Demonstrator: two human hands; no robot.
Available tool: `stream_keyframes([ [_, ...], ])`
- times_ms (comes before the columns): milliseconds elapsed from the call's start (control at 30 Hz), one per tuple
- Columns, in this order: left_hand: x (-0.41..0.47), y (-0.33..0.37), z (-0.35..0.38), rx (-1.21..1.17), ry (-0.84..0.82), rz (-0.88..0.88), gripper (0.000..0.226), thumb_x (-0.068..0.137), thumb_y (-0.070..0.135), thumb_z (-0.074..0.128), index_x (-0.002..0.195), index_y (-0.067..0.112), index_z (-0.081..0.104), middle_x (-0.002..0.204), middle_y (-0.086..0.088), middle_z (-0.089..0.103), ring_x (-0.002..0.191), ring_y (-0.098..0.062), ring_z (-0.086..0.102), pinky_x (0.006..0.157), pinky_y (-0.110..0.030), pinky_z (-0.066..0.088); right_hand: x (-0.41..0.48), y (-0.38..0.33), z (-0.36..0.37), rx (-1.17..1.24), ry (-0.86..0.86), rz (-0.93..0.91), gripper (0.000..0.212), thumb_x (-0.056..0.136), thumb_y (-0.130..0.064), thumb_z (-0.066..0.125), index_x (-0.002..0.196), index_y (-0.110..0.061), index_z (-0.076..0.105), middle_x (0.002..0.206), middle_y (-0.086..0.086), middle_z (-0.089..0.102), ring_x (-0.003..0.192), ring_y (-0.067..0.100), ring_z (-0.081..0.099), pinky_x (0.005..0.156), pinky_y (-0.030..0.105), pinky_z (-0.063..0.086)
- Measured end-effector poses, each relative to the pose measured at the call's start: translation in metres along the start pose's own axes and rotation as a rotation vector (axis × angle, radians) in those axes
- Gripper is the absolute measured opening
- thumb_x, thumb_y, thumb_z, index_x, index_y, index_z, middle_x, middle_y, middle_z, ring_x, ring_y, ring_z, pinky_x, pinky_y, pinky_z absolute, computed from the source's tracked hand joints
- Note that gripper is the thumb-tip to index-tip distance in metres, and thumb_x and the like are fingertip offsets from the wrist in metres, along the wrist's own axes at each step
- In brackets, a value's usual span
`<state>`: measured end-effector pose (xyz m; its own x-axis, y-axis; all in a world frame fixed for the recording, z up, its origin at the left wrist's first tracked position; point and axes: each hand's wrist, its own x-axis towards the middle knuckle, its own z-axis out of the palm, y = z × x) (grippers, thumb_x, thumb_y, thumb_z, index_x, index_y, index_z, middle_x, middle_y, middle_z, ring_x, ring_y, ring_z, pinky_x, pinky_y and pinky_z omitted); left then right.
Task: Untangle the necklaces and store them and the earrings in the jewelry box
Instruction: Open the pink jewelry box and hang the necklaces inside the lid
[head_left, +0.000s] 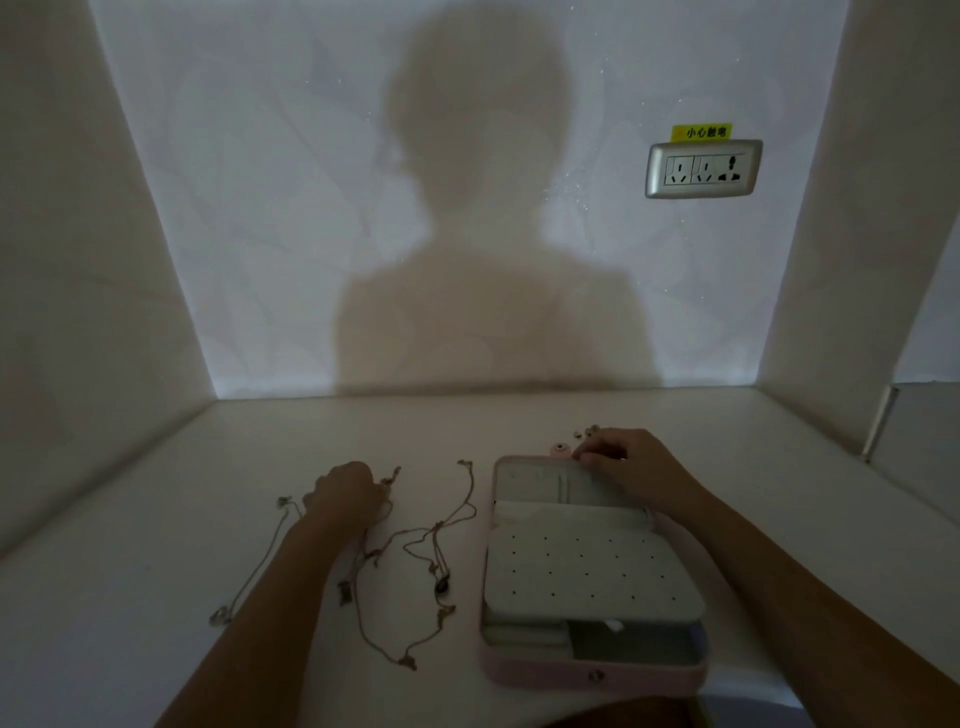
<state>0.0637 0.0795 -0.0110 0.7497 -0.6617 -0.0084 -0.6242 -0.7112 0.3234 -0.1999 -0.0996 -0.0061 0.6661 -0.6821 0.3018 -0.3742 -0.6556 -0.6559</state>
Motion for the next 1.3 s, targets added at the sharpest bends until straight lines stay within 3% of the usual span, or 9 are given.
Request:
stream_keyframes([
  [133,0.001,-0.008,-0.011,-0.227,0.023,0.010,0.037,0.098,0.020,0.043,0.105,-0.012,0.059,0.112,-0.025,0.060,0.102,-0.031,0.057,0.084,-0.030,0.041,0.000,-0.001,-0.002,0.007,-0.020,0.019,0.011,0.089,-0.016,0.062,0.093,-0.021,0.072,0.089,-0.004,0.067,0.082,0.008,0.060,0.065,0.010,0.038],
  [233,-0.002,-0.010,-0.021,-0.651,0.020,0.047,0.034,0.098,0.015,0.044,0.083,-0.007,0.065,0.090,-0.020,0.068,0.070,-0.021,0.060,0.075,-0.028,0.045,0.001,-0.006,-0.005,0.019,0.005,0.029,0.013,0.089,-0.018,0.063,0.099,-0.019,0.070,0.098,-0.003,0.069,0.090,0.008,0.062,0.073,0.010,0.042],
  [367,-0.021,-0.001,-0.043,-1.040,-0.153,0.210,0.030,0.098,0.013,0.044,0.069,0.007,0.049,0.064,-0.004,0.050,0.055,-0.014,0.047,0.064,-0.024,0.053,0.004,-0.036,-0.007,0.093,0.002,-0.041,0.019,0.088,-0.019,0.064,0.107,-0.020,0.067,0.104,-0.005,0.068,0.093,0.003,0.063,0.082,0.015,0.048],
  [500,-0.035,0.008,-0.064,-0.962,-0.229,0.422,0.025,0.097,0.017,0.046,0.072,0.014,0.047,0.056,0.007,0.043,0.050,-0.008,0.031,0.046,-0.017,0.029,0.006,-0.083,0.002,0.187,-0.185,-0.123,0.032,0.089,-0.019,0.063,0.121,-0.020,0.060,0.112,-0.008,0.066,0.099,-0.001,0.062,0.087,0.016,0.049],
  [633,-0.052,0.022,-0.082,-0.838,-0.274,0.585,0.026,0.097,0.023,0.047,0.074,0.012,0.053,0.059,0.006,0.043,0.049,-0.005,0.031,0.046,-0.016,0.028,0.014,-0.128,0.024,0.179,-0.406,-0.177,0.047,0.087,-0.024,0.067,0.132,-0.017,0.053,0.126,-0.004,0.061,0.112,0.005,0.057,0.094,0.019,0.044],
  [800,-0.064,0.032,-0.106,-0.825,-0.268,0.654,0.024,0.096,0.020,0.048,0.075,0.011,0.056,0.058,0.004,0.045,0.047,-0.006,0.032,0.044,-0.016,0.027,0.017,-0.147,0.037,0.304,-0.501,-0.187,0.016,0.093,-0.029,0.057,0.098,-0.020,0.070,0.105,-0.001,0.071,0.104,0.017,0.064,0.100,0.037,0.046],
  [1000,-0.066,0.011,-0.115,-0.944,-0.283,0.535,0.024,0.087,0.027,0.055,0.097,0.008,0.067,0.056,0.005,0.041,0.047,-0.007,0.029,0.041,-0.015,0.024,0.014,-0.138,0.001,1.104,-0.462,0.103,0.022,0.094,-0.014,0.046,0.077,-0.006,0.059,0.054,0.001,0.051,0.052,0.014,0.051,0.068,0.030,0.057],
  [1133,-0.067,-0.002,-0.106,-1.079,-0.411,0.443,0.025,0.087,0.028,0.055,0.078,0.006,0.062,0.053,0.004,0.035,0.042,-0.005,0.027,0.038,-0.014,0.023,0.010,-0.119,-0.025,1.217,-0.386,0.142,0.018,0.086,-0.020,0.050,0.076,-0.009,0.059,0.051,-0.003,0.039,0.040,0.007,0.034,0.042,0.018,0.040],
  [1300,-0.053,-0.014,-0.098,-1.619,-0.609,0.442,0.037,0.058,0.037,0.087,0.059,0.019,0.054,0.052,0.007,0.036,0.043,-0.006,0.034,0.041,-0.016,0.034,0.001,-0.095,-0.047,1.232,-0.326,0.183,0.015,0.087,-0.021,0.047,0.082,-0.008,0.054,0.046,-0.005,0.032,0.034,0.003,0.024,0.031,0.014,0.020],
])
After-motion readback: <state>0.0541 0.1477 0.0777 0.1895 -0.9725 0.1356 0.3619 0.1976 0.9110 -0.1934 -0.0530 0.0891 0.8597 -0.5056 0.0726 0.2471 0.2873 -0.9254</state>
